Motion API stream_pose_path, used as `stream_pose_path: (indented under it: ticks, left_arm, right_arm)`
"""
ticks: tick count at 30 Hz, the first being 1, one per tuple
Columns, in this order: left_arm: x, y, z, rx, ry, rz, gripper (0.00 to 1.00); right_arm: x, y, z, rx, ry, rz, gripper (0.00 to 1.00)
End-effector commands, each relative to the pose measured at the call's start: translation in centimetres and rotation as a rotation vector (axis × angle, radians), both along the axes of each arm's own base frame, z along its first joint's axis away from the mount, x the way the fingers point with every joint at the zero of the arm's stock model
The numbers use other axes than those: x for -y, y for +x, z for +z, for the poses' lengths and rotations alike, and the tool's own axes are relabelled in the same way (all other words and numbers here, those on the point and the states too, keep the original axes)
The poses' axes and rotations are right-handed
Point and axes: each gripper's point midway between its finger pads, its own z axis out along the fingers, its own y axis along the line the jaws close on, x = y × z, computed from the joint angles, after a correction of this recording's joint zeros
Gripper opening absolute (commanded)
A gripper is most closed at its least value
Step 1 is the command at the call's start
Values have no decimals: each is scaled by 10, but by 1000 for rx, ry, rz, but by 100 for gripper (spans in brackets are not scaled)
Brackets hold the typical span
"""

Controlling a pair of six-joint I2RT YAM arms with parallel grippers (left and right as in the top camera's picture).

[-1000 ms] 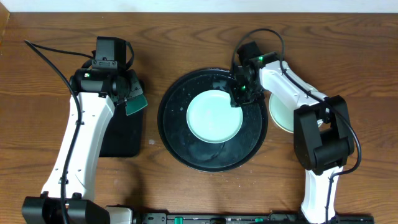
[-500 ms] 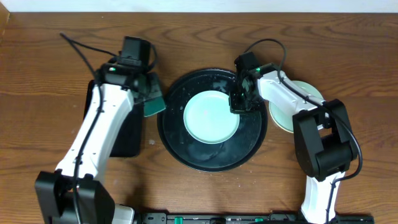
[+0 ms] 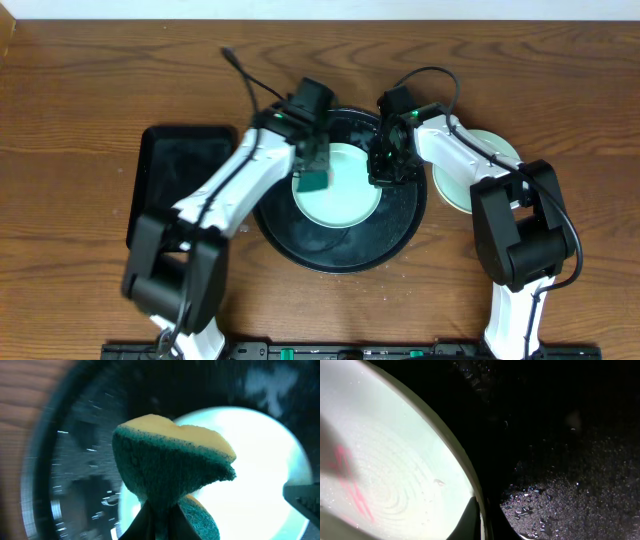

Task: Clean dirty plates on tray and stack at the side
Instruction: 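Scrub the last pale green plate with the sponge in the left gripper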

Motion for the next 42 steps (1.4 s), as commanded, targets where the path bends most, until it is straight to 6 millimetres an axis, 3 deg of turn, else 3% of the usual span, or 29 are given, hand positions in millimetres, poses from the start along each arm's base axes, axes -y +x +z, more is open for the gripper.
stream_pose_path:
  ticks: [1, 3, 6, 13, 16, 19, 22, 24, 26, 30, 34, 35, 36, 38, 42]
  left_arm:
    - [4, -9, -30, -67, 28, -6, 7]
    - [4, -15, -47, -117, 45, -11, 8]
    - [16, -24, -58, -174, -8, -60, 7]
    - [51, -42, -53, -262, -201, -148, 7]
    - [56, -43, -52, -262, -216, -157, 8]
    - [41, -21, -54, -166, -122, -131, 7]
    - [10, 19, -48, 2, 44, -56, 7]
    - [0, 28, -45, 41, 86, -32, 8]
    - [-4, 27, -46, 31, 100, -31, 7]
    - [-7, -8, -54, -109, 127, -61, 7]
    - [14, -50, -57, -273, 40, -132, 7]
    - [36, -66, -55, -326, -52, -194, 7]
    - [45, -69, -53, -333, -86, -213, 8]
    - [62, -68, -51, -307, -133, -246, 7]
    - [83, -39, -46, -168, -188, -271, 8]
  right_arm:
    - [1, -22, -28, -78, -50, 10, 1]
    - [0, -22, -28, -77, -49, 13, 1]
    - [0, -21, -28, -75, -48, 12, 1]
    - [0, -22, -28, -76, -48, 13, 1]
    - [0, -21, -28, -74, -48, 13, 1]
    - [0, -21, -28, -74, -48, 13, 1]
    - [0, -21, -28, -74, -48, 13, 1]
    - [0, -21, -28, -74, -48, 13, 1]
    - [0, -21, -28, -74, -48, 13, 1]
    - [0, -22, -28, -75, -48, 14, 1]
    - [0, -21, -28, -74, -48, 14, 1]
    - [0, -21, -28, -73, -47, 14, 1]
    - [0, -21, -28, -72, -47, 14, 1]
    - [-1, -21, -28, -72, -47, 14, 1]
    - [0, -22, -28, -75, -48, 14, 1]
